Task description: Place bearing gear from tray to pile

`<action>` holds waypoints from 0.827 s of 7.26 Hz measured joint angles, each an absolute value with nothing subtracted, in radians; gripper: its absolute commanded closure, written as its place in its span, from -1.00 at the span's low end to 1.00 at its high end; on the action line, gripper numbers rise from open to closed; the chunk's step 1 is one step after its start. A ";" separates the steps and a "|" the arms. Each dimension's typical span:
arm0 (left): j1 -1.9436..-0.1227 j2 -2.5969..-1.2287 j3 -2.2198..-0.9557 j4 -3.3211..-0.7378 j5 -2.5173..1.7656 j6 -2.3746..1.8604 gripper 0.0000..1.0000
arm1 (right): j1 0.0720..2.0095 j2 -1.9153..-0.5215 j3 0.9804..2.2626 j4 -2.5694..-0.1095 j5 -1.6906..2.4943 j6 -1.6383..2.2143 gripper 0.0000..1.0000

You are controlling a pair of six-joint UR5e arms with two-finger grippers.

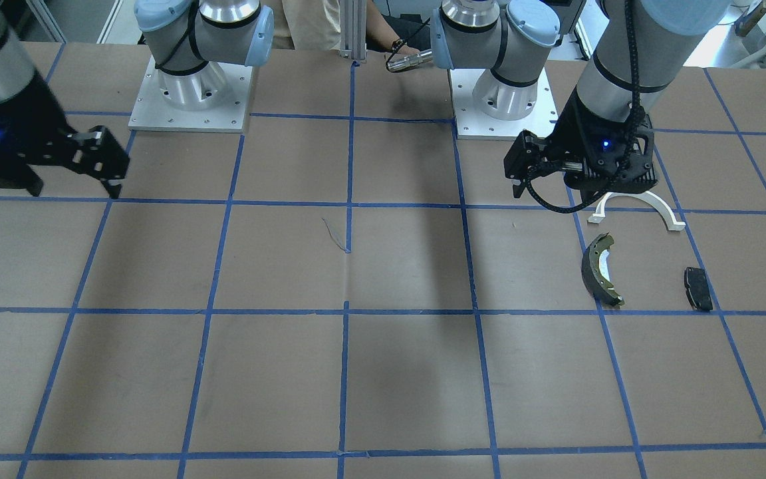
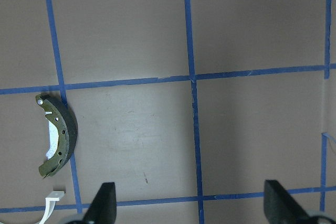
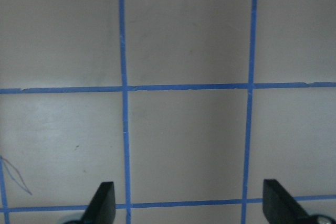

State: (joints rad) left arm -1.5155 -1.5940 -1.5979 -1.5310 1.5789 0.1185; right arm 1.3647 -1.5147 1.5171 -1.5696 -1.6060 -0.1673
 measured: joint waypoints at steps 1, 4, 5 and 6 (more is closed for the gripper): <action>-1.515 -1.591 -1.600 -1.532 1.580 0.119 -1.00 | 1.258 -1.494 1.521 -1.571 -1.605 -0.216 -1.00; -1.514 -1.590 -1.605 -1.529 1.579 0.120 -1.00 | 1.038 -1.375 1.527 -1.725 -1.607 -0.505 -1.00; -1.514 -1.590 -1.605 -1.528 1.579 0.120 -1.00 | 0.960 -1.326 1.528 -1.783 -1.605 -0.619 -1.00; -1.514 -1.589 -1.606 -1.529 1.579 0.120 -1.00 | 0.881 -1.270 1.528 -1.837 -1.603 -0.709 -1.00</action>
